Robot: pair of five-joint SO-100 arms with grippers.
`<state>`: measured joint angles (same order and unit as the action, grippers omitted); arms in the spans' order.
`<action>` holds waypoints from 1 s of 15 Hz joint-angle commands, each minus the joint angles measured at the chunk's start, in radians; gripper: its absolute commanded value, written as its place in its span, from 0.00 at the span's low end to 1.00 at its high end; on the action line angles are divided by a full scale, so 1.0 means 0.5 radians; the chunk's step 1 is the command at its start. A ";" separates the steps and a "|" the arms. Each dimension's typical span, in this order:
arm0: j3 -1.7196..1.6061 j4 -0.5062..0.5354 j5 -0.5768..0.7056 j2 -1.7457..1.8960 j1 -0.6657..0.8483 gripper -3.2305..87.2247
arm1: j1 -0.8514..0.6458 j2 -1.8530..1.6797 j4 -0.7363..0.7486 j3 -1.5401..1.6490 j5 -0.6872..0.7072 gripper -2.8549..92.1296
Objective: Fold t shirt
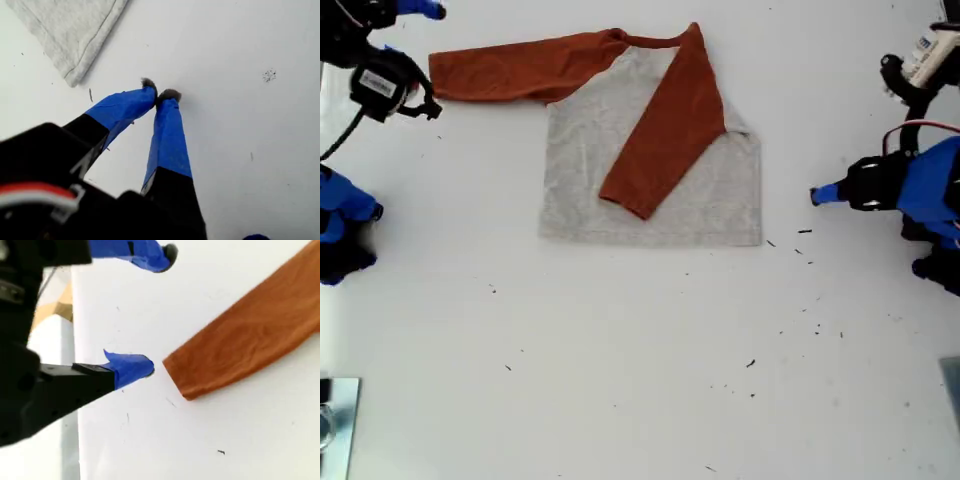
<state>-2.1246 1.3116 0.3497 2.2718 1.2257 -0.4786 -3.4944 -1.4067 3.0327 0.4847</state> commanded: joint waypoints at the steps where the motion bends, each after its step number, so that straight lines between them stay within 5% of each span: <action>1: -0.202 -0.233 0.015 -0.077 0.055 0.36 | 0.018 -0.015 0.021 0.089 0.028 0.07; 5: -0.549 -0.699 0.031 -0.451 0.172 0.33 | 0.058 -0.015 0.021 0.089 0.018 0.07; 8: -0.558 -0.954 0.135 -0.831 0.255 0.03 | 0.083 -0.015 0.021 0.089 0.012 0.07; 11: -0.460 -0.939 0.160 -0.660 0.206 0.03 | 0.104 -0.015 0.021 0.089 0.003 0.07; 15: -0.089 -0.482 0.028 0.117 -0.129 0.03 | 0.120 -0.015 0.021 0.089 -0.015 0.07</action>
<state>-2.2718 1.0109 0.3988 2.2089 1.2318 -0.4218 -3.4959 -1.4067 3.0327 0.4847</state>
